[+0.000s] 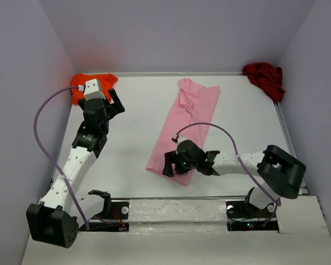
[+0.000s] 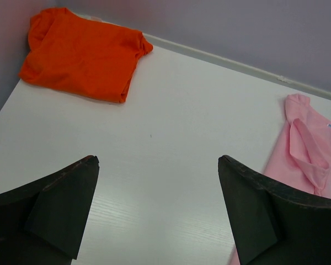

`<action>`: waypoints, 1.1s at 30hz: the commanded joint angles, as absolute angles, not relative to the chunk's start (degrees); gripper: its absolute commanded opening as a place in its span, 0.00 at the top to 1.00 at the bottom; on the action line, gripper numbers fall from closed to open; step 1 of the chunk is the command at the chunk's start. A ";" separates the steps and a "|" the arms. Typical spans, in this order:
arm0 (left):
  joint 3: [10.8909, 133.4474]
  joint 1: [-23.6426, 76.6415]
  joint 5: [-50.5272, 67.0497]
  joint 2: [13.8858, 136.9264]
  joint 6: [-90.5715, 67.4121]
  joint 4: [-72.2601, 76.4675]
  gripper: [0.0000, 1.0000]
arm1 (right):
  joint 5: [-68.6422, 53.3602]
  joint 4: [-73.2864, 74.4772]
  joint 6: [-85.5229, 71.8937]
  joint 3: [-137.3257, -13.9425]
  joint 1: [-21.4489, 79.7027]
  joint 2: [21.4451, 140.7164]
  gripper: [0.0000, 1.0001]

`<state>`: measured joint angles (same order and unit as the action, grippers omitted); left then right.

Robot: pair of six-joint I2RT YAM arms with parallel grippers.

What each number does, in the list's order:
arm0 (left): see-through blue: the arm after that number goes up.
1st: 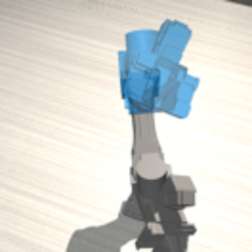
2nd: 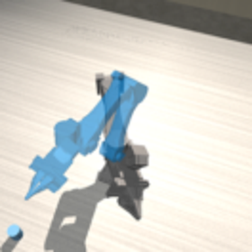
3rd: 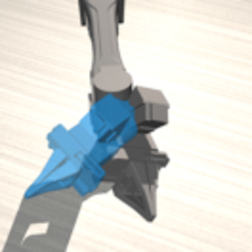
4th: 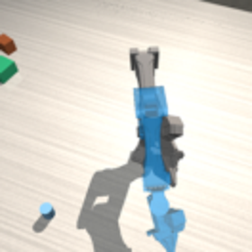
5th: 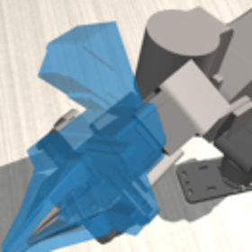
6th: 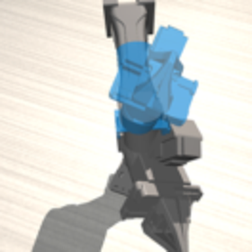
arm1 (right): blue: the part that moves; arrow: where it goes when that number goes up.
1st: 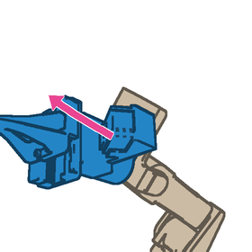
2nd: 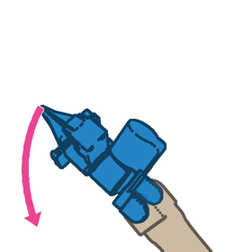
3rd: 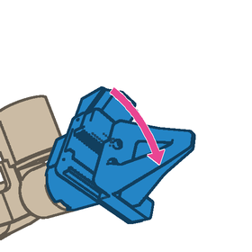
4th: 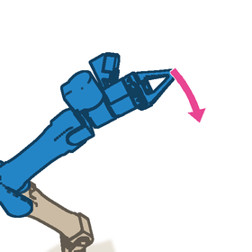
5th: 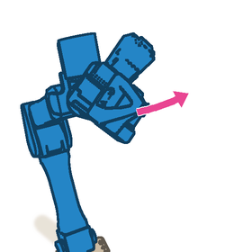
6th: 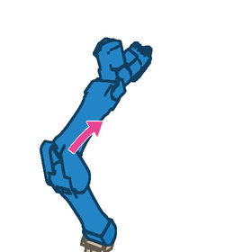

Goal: Fold and stack the t-shirts
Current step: Fold the tshirt

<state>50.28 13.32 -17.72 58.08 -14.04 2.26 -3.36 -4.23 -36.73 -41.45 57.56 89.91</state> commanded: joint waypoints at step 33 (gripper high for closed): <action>51.77 12.57 -15.65 56.95 -15.12 4.22 0.01 | 13.46 25.66 -25.58 -96.38 36.66 107.90 0.16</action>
